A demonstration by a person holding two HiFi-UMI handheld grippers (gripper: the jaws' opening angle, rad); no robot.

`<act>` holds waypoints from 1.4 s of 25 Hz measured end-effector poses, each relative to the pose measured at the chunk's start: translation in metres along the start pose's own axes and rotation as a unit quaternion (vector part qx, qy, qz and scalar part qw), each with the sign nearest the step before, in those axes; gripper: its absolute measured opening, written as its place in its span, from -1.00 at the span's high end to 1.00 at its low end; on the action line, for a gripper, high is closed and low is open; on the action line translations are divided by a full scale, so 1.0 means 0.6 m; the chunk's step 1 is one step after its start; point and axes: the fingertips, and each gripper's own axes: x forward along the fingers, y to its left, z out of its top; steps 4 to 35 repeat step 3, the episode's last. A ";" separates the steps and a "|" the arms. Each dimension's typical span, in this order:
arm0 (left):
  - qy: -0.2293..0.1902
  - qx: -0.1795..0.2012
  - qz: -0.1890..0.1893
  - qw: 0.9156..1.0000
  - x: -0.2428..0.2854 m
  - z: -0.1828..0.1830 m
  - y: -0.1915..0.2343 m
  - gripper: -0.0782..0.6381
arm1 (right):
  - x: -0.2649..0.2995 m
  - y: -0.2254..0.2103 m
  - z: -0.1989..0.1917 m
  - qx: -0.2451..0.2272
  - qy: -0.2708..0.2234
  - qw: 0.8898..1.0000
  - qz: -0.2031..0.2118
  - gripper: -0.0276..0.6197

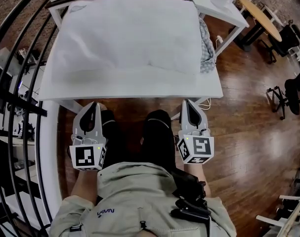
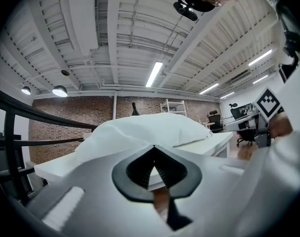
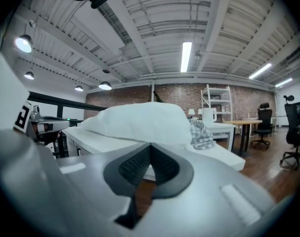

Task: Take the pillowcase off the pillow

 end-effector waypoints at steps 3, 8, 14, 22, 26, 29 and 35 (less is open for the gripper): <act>-0.002 0.000 -0.001 1.000 0.006 -0.002 0.002 0.77 | 0.010 -0.002 -0.004 0.001 0.000 1.000 0.000 0.91; -0.002 0.000 -0.001 1.000 0.006 -0.002 0.002 0.77 | 0.010 -0.002 -0.004 0.001 0.000 1.000 0.000 0.91; -0.002 0.000 -0.001 1.000 0.006 -0.002 0.002 0.77 | 0.010 -0.002 -0.004 0.001 0.000 1.000 0.000 0.91; -0.002 0.000 -0.001 1.000 0.006 -0.002 0.002 0.77 | 0.010 -0.002 -0.004 0.001 0.000 1.000 0.000 0.91; -0.002 0.000 -0.001 1.000 0.006 -0.002 0.002 0.77 | 0.010 -0.002 -0.004 0.001 0.000 1.000 0.000 0.91; -0.002 0.000 -0.001 1.000 0.006 -0.002 0.002 0.77 | 0.010 -0.002 -0.004 0.001 0.000 1.000 0.000 0.91; -0.002 0.000 -0.001 1.000 0.006 -0.002 0.002 0.77 | 0.010 -0.002 -0.004 0.001 0.000 1.000 0.000 0.91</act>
